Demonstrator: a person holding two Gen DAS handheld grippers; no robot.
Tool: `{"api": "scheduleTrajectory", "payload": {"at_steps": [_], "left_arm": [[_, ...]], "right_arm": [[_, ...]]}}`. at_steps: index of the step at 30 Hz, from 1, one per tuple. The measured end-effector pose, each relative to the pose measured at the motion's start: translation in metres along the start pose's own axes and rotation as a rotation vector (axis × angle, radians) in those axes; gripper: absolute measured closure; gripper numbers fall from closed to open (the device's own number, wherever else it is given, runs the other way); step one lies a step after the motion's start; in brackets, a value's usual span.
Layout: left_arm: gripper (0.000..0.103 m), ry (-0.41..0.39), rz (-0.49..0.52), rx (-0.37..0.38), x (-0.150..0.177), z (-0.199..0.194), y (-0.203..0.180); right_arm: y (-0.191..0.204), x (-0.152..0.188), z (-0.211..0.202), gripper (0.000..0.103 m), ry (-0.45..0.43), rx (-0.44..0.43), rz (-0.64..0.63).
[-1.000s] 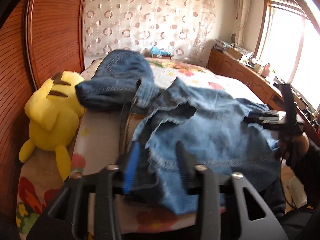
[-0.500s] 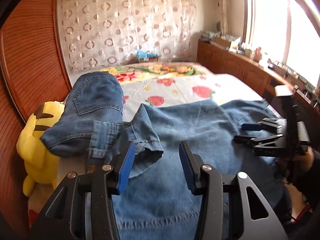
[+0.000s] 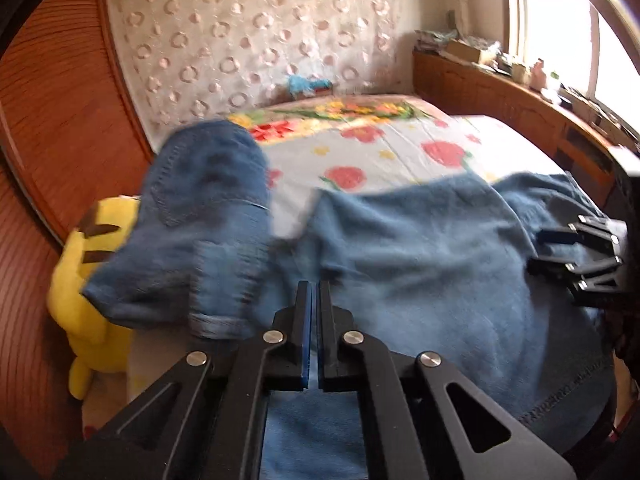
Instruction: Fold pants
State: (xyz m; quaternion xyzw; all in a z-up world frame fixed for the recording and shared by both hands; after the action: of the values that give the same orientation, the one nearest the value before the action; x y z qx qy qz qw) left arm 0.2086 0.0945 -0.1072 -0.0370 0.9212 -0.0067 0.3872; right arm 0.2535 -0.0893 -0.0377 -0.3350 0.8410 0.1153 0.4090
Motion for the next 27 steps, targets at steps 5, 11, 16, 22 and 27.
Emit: {"api": "scheduleTrajectory", "payload": {"at_steps": [5, 11, 16, 22, 27], "left_arm": [[0.100, -0.028, -0.052, -0.028, -0.023, -0.004, 0.038], [0.089, -0.053, -0.008, 0.049, -0.021, -0.025, 0.022], [0.059, -0.012, 0.002, 0.122, -0.006, -0.021, -0.002], [0.059, 0.012, 0.051, 0.139, 0.013, -0.009, -0.042], [0.067, 0.076, 0.074, 0.004, 0.022, 0.025, -0.034]], "right_arm": [[0.000, 0.001, 0.000, 0.046, 0.000, 0.001, -0.001], [0.000, 0.001, 0.001, 0.046, 0.001, 0.004, -0.004], [0.000, 0.002, 0.001, 0.046, 0.000, 0.005, -0.004], [0.001, 0.002, 0.001, 0.046, 0.000, 0.005, -0.004], [0.001, 0.002, 0.001, 0.046, -0.002, 0.003, -0.003]]}}
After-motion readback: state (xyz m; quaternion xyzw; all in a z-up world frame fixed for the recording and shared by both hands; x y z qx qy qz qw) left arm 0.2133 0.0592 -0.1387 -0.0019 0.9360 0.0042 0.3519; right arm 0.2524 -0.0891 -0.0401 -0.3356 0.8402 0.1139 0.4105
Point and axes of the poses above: each gripper's, at about its wrist camera, not at the fingertips, and z roughly the way its jaws point, y to its left, x to its underside, the point moved 9 cm from there along z, roughly the way its jaws point, and after that the axes turned 10 degrees about -z, right-handed, at the moved point
